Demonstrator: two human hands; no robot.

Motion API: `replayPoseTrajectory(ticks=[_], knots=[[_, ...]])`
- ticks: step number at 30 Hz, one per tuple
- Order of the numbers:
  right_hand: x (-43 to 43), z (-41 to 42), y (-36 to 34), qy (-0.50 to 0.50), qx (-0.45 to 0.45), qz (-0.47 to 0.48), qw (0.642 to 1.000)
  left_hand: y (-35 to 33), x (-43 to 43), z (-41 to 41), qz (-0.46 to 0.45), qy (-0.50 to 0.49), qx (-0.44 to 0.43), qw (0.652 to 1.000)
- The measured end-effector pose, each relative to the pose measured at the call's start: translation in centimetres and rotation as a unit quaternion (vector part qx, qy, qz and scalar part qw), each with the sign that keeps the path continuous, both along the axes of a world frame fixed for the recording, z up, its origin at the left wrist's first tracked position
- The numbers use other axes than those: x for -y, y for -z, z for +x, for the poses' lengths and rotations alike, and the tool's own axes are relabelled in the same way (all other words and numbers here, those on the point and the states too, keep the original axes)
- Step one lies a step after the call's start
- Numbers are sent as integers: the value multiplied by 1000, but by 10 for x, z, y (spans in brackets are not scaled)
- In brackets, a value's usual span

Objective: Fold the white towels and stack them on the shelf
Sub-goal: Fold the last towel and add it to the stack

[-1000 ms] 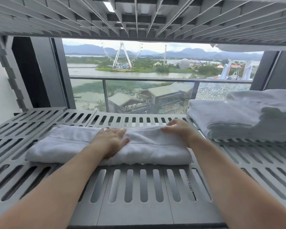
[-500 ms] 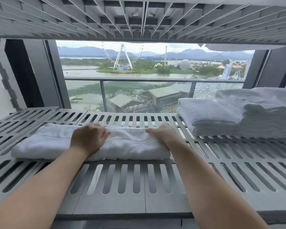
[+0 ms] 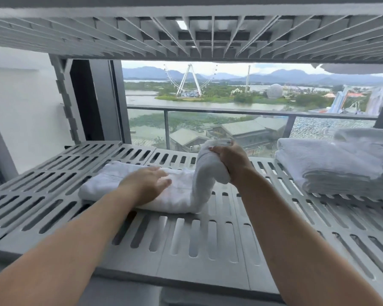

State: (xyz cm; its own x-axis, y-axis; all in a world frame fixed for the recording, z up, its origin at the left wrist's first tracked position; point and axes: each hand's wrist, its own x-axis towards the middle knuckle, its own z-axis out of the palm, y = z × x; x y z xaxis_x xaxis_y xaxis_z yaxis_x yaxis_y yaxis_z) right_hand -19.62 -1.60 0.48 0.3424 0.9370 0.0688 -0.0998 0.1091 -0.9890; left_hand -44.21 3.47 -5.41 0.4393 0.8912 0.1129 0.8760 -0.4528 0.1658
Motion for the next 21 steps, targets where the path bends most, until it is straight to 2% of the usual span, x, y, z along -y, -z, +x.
replayPoseTrajectory(ticks=[2,4,5,6,8,10,12,15,19,21], knots=[[-13,-27,-6,6,63,-17,998,-6,-9,-35,23,-43,-11,999],[-28,-59,-13,-1,120,-33,992,-9,-19,-68,1,-65,-37,997],[-35,-75,-15,-4,146,-40,989,-9,-24,-82,-13,-61,-22,998],[-43,-91,-17,-9,166,-48,985,-8,-26,-94,-27,-52,27,998],[-57,-121,-18,-16,210,-63,976,-7,-30,-114,-73,-41,185,979],[-71,-148,-19,-14,243,-77,967,-7,-38,-128,-139,-35,318,937],[-81,-176,-19,-9,271,-92,958,-8,-42,-137,-223,-56,401,887],[-92,-212,-15,-4,353,-129,927,-11,-44,-146,-277,-74,491,823],[-98,-243,-7,4,469,-168,867,-11,-45,-151,-360,-41,600,714],[-100,-253,-6,-1,488,-187,852,-10,-47,-154,-363,-35,607,706]])
